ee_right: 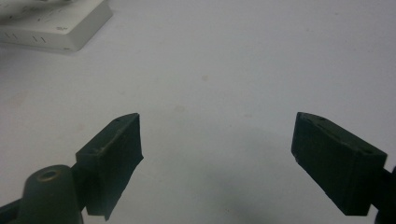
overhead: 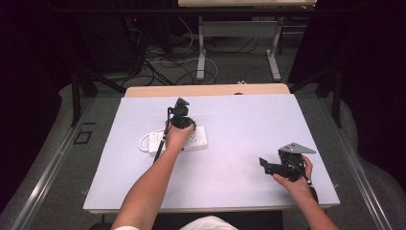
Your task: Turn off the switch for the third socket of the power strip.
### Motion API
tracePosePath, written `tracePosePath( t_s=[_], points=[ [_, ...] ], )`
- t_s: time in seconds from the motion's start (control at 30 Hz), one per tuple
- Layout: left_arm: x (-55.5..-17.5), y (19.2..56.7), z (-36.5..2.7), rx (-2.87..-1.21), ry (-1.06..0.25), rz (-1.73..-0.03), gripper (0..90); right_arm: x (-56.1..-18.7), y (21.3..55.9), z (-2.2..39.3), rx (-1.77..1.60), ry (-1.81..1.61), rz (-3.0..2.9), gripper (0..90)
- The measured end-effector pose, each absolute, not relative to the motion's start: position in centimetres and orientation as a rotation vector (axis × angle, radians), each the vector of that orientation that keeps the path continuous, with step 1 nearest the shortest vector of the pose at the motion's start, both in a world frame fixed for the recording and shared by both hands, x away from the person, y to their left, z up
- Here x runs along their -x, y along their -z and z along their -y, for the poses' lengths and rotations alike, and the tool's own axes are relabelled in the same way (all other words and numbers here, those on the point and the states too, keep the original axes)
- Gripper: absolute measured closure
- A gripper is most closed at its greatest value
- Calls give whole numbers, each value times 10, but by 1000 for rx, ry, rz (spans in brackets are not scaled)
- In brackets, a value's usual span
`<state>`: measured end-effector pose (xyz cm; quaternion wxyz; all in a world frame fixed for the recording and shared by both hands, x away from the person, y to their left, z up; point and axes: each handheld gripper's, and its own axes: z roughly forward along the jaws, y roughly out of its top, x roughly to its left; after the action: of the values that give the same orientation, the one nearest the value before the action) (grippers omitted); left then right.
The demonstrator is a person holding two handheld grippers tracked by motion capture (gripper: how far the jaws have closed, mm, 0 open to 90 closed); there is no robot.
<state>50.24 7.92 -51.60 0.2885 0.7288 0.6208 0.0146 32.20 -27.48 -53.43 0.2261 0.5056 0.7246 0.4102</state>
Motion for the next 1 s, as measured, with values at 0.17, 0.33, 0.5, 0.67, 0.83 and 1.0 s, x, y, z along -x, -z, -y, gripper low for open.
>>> tracePosePath(
  t_s=[0.17, 0.33, 0.5, 0.67, 0.83, 1.0],
  points=[
    [-502, 517, -80, -1943, -42, -1647, 896, -322, 535, 275, -1390, -1129, -1998, 157],
    [-501, 521, -73, -1945, -26, -1620, 898, -322, 534, 275, -1393, -1130, -1999, 157],
    [-501, 520, -74, -1941, -14, -1627, 898, -322, 535, 275, -1395, -1129, -1997, 156],
    [-501, 520, -74, -1941, -18, -1626, 898, -322, 535, 275, -1395, -1131, -1996, 157],
    [-501, 520, -73, -1946, -21, -1622, 898, -323, 535, 275, -1396, -1130, -2000, 157],
    [-501, 520, -73, -1960, -46, -1606, 896, -324, 536, 276, -1413, -1132, -1992, 157]
  ],
)
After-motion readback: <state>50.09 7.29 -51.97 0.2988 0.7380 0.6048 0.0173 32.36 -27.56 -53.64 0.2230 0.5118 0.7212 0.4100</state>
